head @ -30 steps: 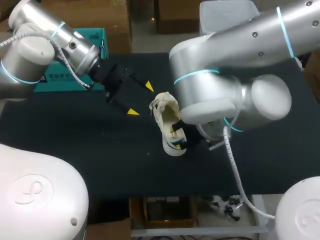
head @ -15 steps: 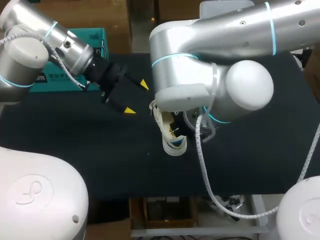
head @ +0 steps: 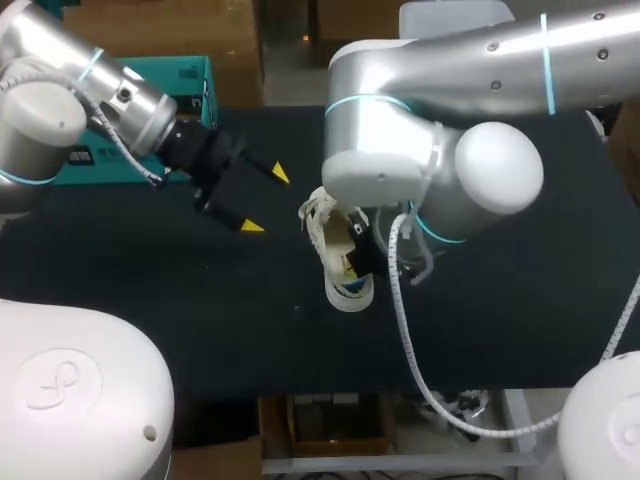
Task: Open the shoe tongue, take the insole out of the shoe, put the insole back into the shoe, and pack the shoe into the shoebox
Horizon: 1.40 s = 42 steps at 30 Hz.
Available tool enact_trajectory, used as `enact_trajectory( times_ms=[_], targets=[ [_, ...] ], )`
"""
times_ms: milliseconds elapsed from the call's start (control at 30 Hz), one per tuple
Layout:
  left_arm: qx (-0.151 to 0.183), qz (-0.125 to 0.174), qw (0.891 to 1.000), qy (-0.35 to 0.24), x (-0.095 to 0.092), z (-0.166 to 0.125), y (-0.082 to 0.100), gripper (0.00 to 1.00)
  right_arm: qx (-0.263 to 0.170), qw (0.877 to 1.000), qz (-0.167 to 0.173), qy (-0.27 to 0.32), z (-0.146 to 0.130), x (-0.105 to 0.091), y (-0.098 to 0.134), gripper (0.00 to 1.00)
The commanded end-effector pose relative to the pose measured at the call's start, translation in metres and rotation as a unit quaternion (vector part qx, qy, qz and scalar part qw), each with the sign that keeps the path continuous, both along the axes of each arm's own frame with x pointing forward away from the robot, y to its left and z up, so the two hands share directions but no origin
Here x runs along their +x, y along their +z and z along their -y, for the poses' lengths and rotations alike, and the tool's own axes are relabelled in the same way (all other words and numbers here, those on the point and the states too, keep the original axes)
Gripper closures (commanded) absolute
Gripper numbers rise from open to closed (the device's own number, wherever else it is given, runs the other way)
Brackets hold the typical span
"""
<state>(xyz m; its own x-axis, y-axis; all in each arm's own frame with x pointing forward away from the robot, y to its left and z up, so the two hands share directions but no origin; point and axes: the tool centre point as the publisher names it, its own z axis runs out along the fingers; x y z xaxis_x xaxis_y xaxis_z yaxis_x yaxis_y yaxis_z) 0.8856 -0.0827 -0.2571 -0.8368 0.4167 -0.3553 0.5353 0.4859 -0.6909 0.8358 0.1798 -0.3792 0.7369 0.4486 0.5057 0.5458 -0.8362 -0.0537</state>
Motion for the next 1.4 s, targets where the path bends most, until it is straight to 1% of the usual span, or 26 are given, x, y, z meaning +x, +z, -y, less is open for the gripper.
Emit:
enact_trajectory(
  times_ms=[33,200,333,467,500,567,600,667,700,733,800,933,1067,1100,1133,1167,1200,1233,1267,1300,1333,1367,1400],
  targets=[
    [0.002,0.002,1.000,0.007,-0.004,-0.002,-0.001,0.00,0.030,0.999,-0.023,0.021,0.004,0.009,-0.015,1.00],
    [0.006,0.002,1.000,0.013,-0.004,-0.005,-0.002,0.00,0.044,0.998,-0.025,0.021,0.003,0.007,-0.031,1.00],
    [0.008,0.002,1.000,0.015,-0.004,-0.006,-0.002,0.00,0.052,0.998,-0.019,0.020,0.003,0.005,-0.033,1.00],
    [0.009,0.004,1.000,0.016,-0.006,-0.003,0.002,0.00,0.050,0.998,0.004,0.031,0.004,0.003,-0.014,1.00],
    [0.009,0.005,1.000,0.016,-0.007,-0.002,0.004,0.00,0.062,0.997,0.017,0.041,0.005,0.003,-0.008,1.00],
    [0.009,0.007,1.000,0.017,-0.008,0.000,0.007,0.00,0.057,0.997,0.024,0.047,0.008,0.002,0.003,1.00],
    [0.009,0.007,1.000,0.017,-0.009,0.000,0.010,0.00,0.069,0.995,0.037,0.058,0.009,0.001,0.008,1.00],
    [0.008,0.009,1.000,0.018,-0.011,0.002,0.013,0.00,0.061,0.996,0.036,0.057,0.013,0.002,0.016,1.00],
    [0.007,0.010,1.000,0.019,-0.012,0.003,0.015,0.00,0.066,0.995,0.042,0.064,0.017,0.002,0.019,1.00],
    [0.007,0.010,1.000,0.020,-0.013,0.004,0.016,0.00,0.066,0.995,0.041,0.065,0.019,0.003,0.021,1.00],
    [0.008,0.011,1.000,0.023,-0.016,0.006,0.017,0.00,0.081,0.992,0.050,0.078,0.026,0.005,0.024,1.00],
    [0.012,0.011,0.999,0.030,-0.021,0.010,0.021,0.00,0.087,0.991,0.054,0.088,0.039,0.009,0.028,1.00],
    [0.027,0.011,0.999,0.043,-0.028,0.014,0.025,0.00,0.115,0.984,0.069,0.116,0.053,0.015,0.030,1.00],
    [0.032,0.011,0.998,0.047,-0.030,0.015,0.025,0.00,0.116,0.984,0.069,0.117,0.056,0.017,0.030,1.00],
    [0.036,0.010,0.998,0.049,-0.032,0.015,0.026,0.00,0.121,0.982,0.072,0.123,0.059,0.018,0.030,0.93],
    [0.040,0.008,0.998,0.052,-0.034,0.015,0.026,0.00,0.130,0.980,0.077,0.129,0.061,0.019,0.030,0.80],
    [0.044,0.007,0.997,0.057,-0.036,0.014,0.027,0.00,0.132,0.980,0.076,0.131,0.064,0.020,0.031,0.73],
    [0.049,0.003,0.997,0.060,-0.038,0.013,0.027,0.00,0.143,0.976,0.083,0.140,0.066,0.022,0.031,0.53],
    [0.054,0.000,0.997,0.063,-0.040,0.012,0.028,0.00,0.157,0.973,0.088,0.147,0.068,0.023,0.032,0.29],
    [0.060,-0.001,0.996,0.069,-0.041,0.011,0.028,0.00,0.157,0.973,0.086,0.147,0.071,0.024,0.032,0.05],
    [0.065,-0.003,0.995,0.072,-0.042,0.010,0.028,0.00,0.173,0.968,0.092,0.159,0.074,0.026,0.033,0.00],
    [0.069,-0.006,0.995,0.075,-0.044,0.009,0.029,0.00,0.189,0.963,0.098,0.169,0.076,0.027,0.034,0.00],
    [0.073,-0.007,0.994,0.081,-0.045,0.007,0.029,0.00,0.185,0.964,0.092,0.167,0.079,0.029,0.036,0.00]
  ],
)
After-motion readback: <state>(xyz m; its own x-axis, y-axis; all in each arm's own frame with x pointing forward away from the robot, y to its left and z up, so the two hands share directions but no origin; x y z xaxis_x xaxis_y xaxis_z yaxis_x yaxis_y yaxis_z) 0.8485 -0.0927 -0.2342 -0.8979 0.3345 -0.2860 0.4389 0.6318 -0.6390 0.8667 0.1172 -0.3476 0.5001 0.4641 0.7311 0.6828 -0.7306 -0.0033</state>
